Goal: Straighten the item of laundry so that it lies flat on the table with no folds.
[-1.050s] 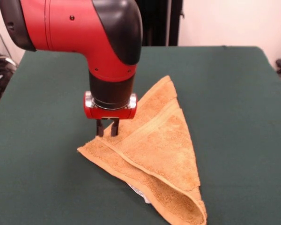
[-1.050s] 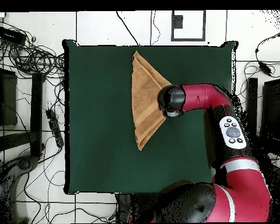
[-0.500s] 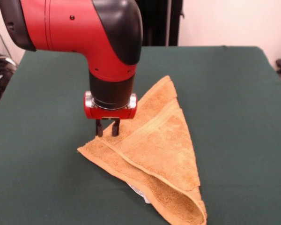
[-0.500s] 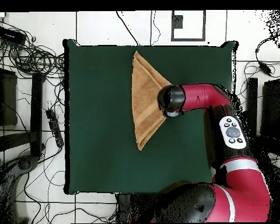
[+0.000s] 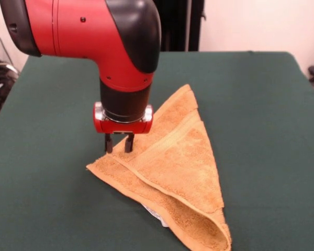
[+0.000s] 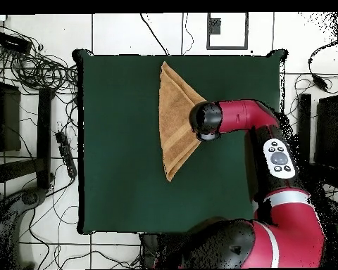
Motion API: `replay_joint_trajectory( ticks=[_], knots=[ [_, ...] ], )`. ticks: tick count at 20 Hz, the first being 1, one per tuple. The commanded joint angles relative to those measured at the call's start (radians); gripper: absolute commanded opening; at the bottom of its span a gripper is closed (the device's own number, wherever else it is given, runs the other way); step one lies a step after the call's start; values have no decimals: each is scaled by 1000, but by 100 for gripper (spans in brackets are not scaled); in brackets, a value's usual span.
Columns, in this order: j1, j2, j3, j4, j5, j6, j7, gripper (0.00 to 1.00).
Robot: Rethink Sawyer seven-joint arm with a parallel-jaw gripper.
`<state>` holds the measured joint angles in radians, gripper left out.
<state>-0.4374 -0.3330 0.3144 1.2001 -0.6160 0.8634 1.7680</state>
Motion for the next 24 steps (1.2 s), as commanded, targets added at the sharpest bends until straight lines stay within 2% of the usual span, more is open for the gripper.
replay_joint_trajectory(
  ticks=[1, 9, 10, 24],
  knots=[
    [49, 48, 35, -12, -51, 59, -188, 100],
    [46, 57, 46, -22, -43, 80, -192, 100],
    [43, 58, 49, -21, -41, 83, -198, 0],
    [35, 64, 57, -16, -35, 84, -209, 0]
  ],
)
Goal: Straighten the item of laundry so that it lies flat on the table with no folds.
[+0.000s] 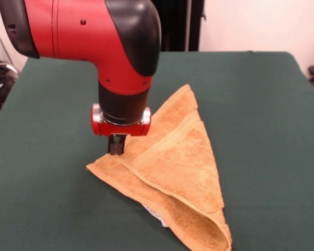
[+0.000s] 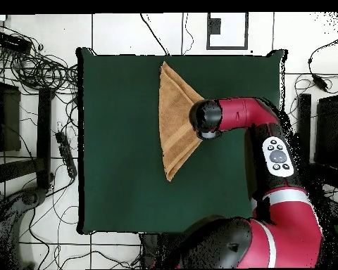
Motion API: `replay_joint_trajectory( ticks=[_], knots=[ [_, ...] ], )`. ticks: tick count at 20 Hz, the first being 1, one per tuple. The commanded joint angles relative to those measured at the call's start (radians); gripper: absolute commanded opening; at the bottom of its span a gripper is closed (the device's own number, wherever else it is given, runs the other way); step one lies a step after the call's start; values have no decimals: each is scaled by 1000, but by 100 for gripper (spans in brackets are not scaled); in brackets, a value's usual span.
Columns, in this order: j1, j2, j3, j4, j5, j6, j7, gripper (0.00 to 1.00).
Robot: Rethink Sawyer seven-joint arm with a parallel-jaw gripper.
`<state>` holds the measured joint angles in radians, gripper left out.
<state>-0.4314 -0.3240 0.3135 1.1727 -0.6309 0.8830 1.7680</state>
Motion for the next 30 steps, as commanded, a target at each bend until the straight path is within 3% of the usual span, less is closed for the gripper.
replay_joint_trajectory(
  ticks=[1, 5, 13, 30],
  knots=[
    [29, 55, 58, 12, -20, 63, -209, 0],
    [25, 49, 65, 12, -27, 25, -207, 0],
    [8, -17, 94, 61, -25, 49, -310, 0],
    [-30, -134, 183, 98, 72, 141, -339, 0]
  ],
)
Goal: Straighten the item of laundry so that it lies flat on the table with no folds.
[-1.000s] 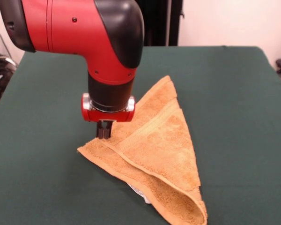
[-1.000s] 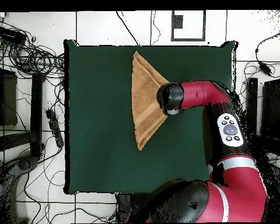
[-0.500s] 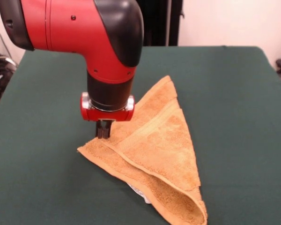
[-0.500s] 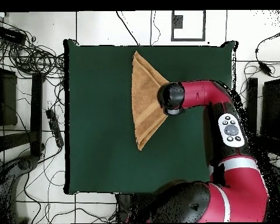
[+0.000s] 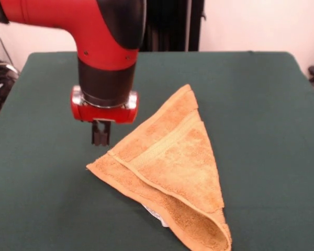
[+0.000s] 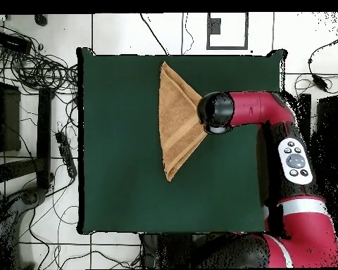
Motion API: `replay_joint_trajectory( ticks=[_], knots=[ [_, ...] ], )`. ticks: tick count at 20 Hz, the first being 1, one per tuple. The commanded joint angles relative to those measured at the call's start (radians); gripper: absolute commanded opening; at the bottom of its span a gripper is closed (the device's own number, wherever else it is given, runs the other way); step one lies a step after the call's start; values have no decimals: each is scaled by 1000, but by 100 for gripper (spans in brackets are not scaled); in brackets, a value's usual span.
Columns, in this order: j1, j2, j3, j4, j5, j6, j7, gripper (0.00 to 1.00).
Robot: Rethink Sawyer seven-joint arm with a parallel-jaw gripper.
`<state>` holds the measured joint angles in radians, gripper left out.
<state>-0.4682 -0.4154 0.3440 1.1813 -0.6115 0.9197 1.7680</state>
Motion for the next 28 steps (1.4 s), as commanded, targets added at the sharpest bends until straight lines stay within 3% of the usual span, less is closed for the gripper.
replay_joint_trajectory(
  ticks=[1, 10, 19, 28],
  knots=[
    [4, -39, 159, 89, 52, 86, -337, 0],
    [-75, 65, 252, 46, 42, -43, -377, 0],
    [-142, 72, 335, 18, 13, -100, -397, 0],
    [-238, 59, 458, 132, -25, -436, -354, 0]
  ],
)
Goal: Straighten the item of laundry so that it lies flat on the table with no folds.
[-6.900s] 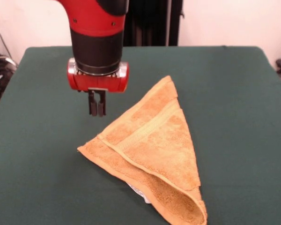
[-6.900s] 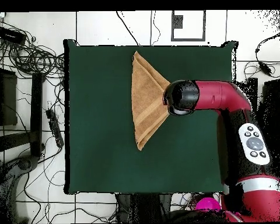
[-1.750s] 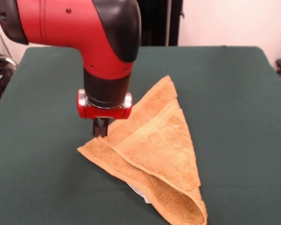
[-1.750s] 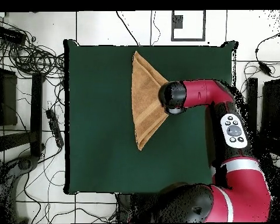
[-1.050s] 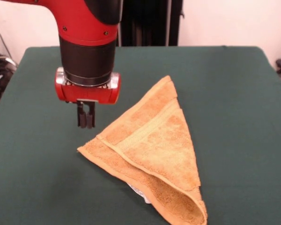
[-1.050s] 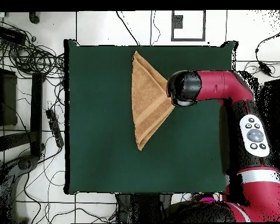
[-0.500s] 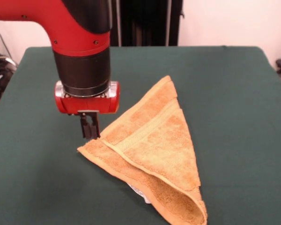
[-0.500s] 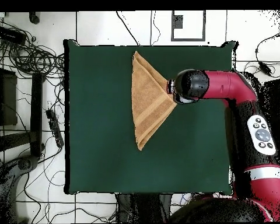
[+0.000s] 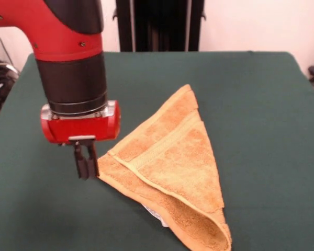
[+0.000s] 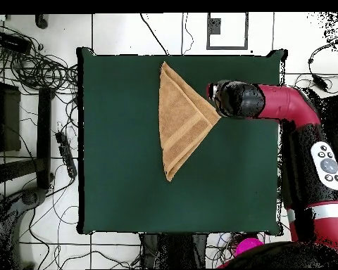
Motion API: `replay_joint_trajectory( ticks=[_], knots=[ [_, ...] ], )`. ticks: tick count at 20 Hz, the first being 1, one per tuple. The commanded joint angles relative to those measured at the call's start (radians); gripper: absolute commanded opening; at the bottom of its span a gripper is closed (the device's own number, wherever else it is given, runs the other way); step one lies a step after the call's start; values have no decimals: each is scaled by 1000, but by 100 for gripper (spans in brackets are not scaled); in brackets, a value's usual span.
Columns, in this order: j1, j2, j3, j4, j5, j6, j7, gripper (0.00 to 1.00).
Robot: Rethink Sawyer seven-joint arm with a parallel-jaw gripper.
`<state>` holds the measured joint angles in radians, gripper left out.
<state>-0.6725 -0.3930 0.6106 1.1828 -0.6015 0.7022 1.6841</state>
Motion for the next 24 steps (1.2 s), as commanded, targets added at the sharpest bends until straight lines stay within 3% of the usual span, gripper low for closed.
replay_joint_trajectory(
  ticks=[1, 9, 11, 16, 22, 24],
  knots=[
    [-44, 40, 206, 139, -34, -227, -278, 0],
    [-150, 115, 338, 227, -39, -280, -305, 0],
    [-156, 135, 347, 226, -35, -242, -321, 0],
    [-86, 143, 263, 148, -3, 21, -346, 0],
    [-104, 209, 323, 126, -9, 48, -447, 0],
    [-97, 210, 313, 109, -6, 77, -416, 0]
  ],
)
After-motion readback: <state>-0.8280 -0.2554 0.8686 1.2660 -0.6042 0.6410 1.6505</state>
